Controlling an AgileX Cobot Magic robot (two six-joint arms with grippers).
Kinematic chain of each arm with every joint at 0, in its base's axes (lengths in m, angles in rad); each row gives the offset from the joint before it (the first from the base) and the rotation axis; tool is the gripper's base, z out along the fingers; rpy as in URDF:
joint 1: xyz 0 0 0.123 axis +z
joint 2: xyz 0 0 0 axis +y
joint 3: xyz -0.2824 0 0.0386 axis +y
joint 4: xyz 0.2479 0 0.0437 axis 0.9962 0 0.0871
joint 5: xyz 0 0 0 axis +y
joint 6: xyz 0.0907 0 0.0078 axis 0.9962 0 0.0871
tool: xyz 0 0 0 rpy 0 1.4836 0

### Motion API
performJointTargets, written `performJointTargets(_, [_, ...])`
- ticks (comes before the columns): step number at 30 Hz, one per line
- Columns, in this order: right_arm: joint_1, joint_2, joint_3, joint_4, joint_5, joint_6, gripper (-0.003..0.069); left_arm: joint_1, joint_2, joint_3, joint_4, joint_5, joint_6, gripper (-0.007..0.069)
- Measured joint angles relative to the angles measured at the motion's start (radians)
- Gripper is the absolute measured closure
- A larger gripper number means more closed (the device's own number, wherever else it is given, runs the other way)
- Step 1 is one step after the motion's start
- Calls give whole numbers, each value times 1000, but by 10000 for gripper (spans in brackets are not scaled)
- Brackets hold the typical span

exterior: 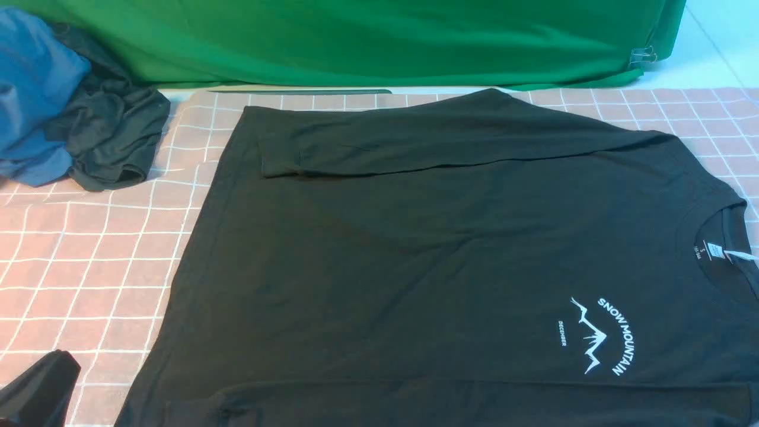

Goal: Fold a long-sleeved shirt over a pink coffee tablecloth.
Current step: 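Grasp the left edge of the dark T-shirt lying flat on the table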

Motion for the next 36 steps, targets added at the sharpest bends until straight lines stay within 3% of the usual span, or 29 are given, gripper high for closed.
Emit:
performJointTargets(31, [0,0,0,0,0,1,412,0,0,0,-3,-7,0,610])
performJointTargets(33, [0,0,0,0,0,1,412,0,0,0,-24,-17,0,610])
performJointTargets(36, [0,0,0,4,-15,9,412,0,0,0,-164,-81,-9,610])
